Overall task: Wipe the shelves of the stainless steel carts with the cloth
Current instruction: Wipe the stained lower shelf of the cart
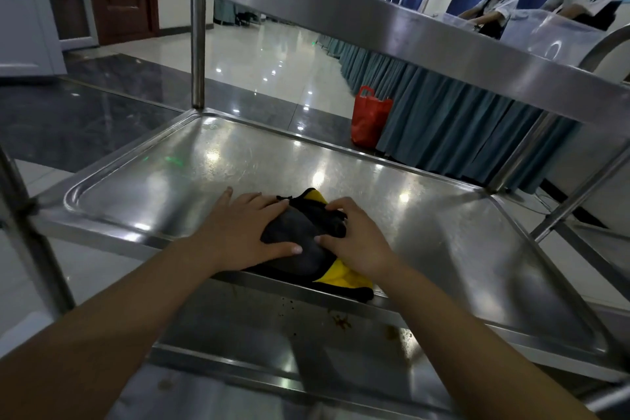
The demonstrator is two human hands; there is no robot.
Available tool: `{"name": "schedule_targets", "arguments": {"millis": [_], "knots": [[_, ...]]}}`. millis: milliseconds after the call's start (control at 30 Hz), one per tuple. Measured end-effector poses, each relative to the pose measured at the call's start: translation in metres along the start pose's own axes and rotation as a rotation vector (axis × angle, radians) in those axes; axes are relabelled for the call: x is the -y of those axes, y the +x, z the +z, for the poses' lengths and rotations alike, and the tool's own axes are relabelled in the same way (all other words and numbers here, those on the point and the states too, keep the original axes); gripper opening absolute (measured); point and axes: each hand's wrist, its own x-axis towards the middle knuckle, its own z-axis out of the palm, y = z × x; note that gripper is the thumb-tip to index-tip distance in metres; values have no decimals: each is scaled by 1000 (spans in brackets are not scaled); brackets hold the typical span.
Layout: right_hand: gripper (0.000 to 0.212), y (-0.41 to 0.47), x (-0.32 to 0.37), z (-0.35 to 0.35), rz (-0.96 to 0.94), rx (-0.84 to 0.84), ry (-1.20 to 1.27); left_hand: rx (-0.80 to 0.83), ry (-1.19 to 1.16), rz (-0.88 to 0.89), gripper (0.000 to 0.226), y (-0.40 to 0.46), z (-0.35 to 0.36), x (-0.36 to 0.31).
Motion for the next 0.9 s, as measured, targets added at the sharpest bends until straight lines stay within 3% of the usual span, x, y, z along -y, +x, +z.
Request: {"name": "schedule_targets", "arguments": {"millis": [167, 267, 367, 467, 633, 767, 833, 900], "knots": [[81, 8, -1, -3, 2, 133, -94, 15, 8, -93, 104, -3, 2, 2], [81, 9, 1, -3, -3, 181, -105, 23, 46, -137, 107, -5, 0, 6], [67, 5, 2, 2, 30, 183, 103, 25, 73, -151, 106, -5, -1, 9], [34, 8, 4, 1, 5, 79, -6, 46, 38, -187, 96, -6, 0, 12], [32, 44, 7, -48, 37, -275, -202, 71, 55, -241, 103, -8, -2, 22], [26, 73, 19, -75, -135, -516, -493, 70, 89, -278, 97, -8, 1, 30], [31, 73, 26, -63, -235, -506, -638, 81, 102, -283, 93, -7, 1, 31], [36, 64, 28, -35, -274, -341, -622, 74, 89, -288, 92, -8, 2, 31]]}}
